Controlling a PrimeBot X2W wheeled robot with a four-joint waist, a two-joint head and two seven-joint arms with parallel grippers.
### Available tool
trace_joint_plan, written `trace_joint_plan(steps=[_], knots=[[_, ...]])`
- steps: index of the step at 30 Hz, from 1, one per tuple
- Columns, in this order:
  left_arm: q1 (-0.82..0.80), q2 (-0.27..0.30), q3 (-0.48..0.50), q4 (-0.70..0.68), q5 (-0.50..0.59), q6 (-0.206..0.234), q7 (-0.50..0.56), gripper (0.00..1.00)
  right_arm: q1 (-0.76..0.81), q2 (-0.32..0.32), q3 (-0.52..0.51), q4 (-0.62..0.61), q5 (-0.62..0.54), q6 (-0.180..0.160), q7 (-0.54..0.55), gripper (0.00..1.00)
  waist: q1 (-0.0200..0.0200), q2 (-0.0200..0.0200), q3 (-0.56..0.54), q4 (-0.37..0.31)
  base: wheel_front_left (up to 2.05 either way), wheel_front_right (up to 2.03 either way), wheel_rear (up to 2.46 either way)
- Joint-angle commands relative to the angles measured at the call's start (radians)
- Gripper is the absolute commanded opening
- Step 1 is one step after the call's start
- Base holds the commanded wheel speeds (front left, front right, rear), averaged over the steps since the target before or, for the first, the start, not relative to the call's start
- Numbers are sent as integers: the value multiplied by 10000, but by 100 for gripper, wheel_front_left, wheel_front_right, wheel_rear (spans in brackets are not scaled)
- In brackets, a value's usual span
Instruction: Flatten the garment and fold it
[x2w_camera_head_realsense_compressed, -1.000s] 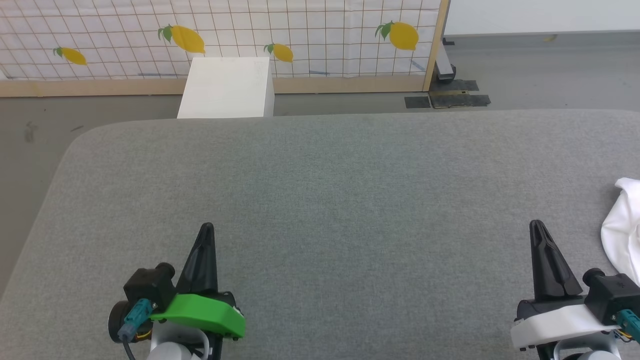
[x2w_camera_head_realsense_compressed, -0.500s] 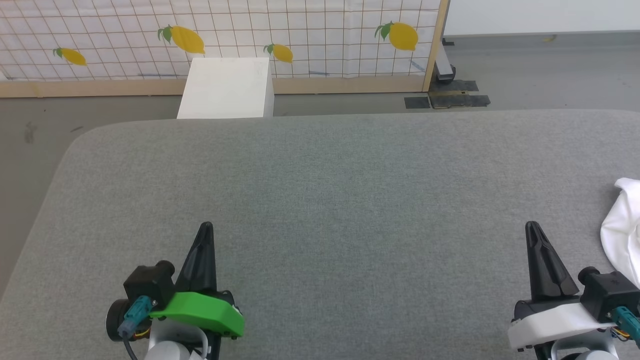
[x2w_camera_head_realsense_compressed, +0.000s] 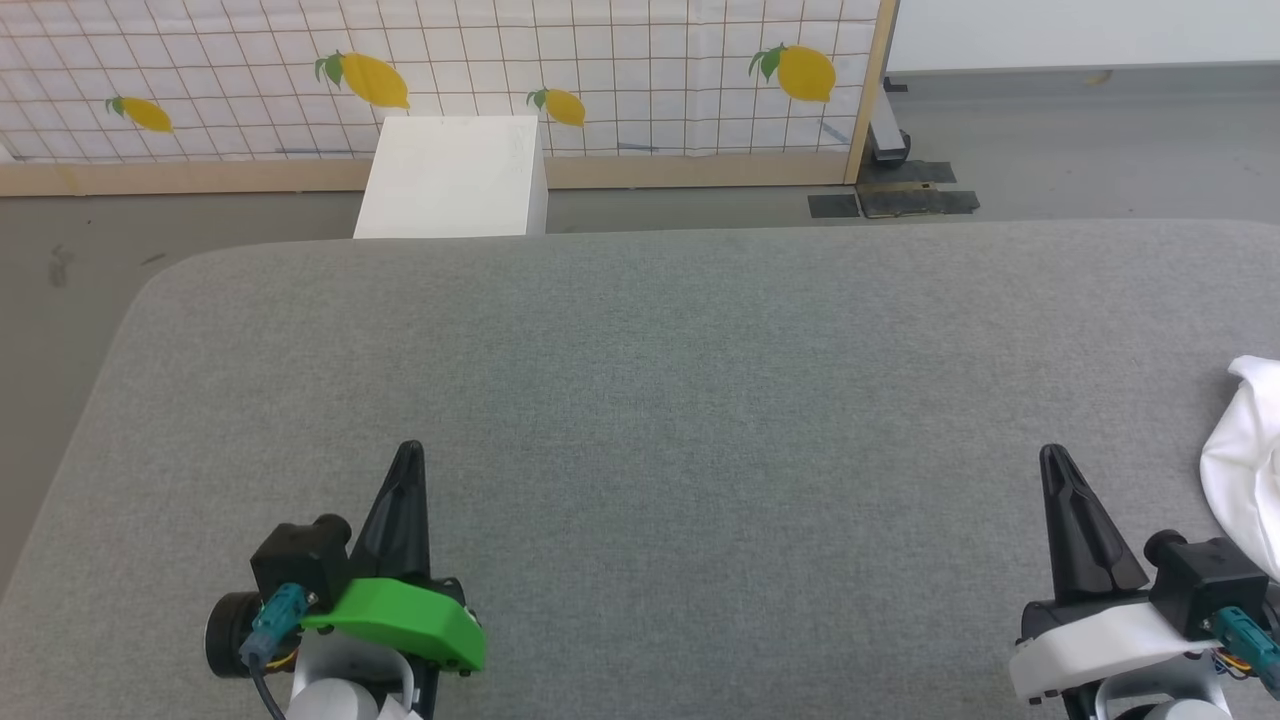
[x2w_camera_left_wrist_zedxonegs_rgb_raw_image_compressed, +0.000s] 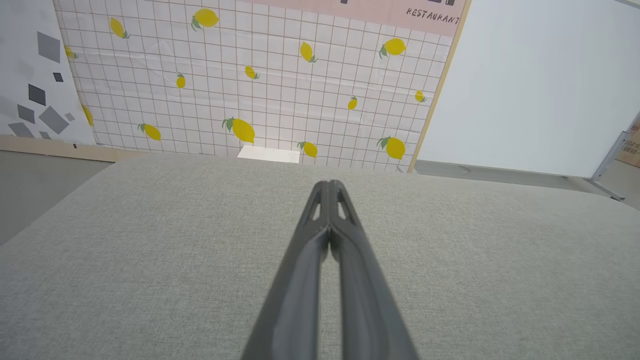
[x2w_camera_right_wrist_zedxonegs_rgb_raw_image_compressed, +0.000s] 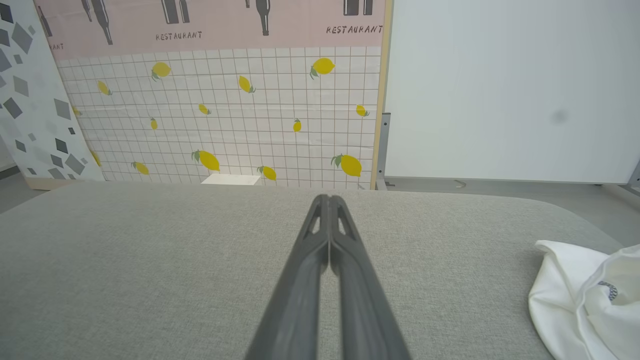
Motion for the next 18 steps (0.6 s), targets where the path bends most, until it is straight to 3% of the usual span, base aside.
trace_joint_plan(steps=[1,18], knots=[[123,-7,56,-69,103,47,53,0,-100,10,37,-63,-68,-4,77,0,0,0,-1,-1,0,0,0],[213,-12,208,-336,585,121,497,0,-180,16,199,-140,-192,-7,503,0,0,0,-18,-13,0,0,0]])
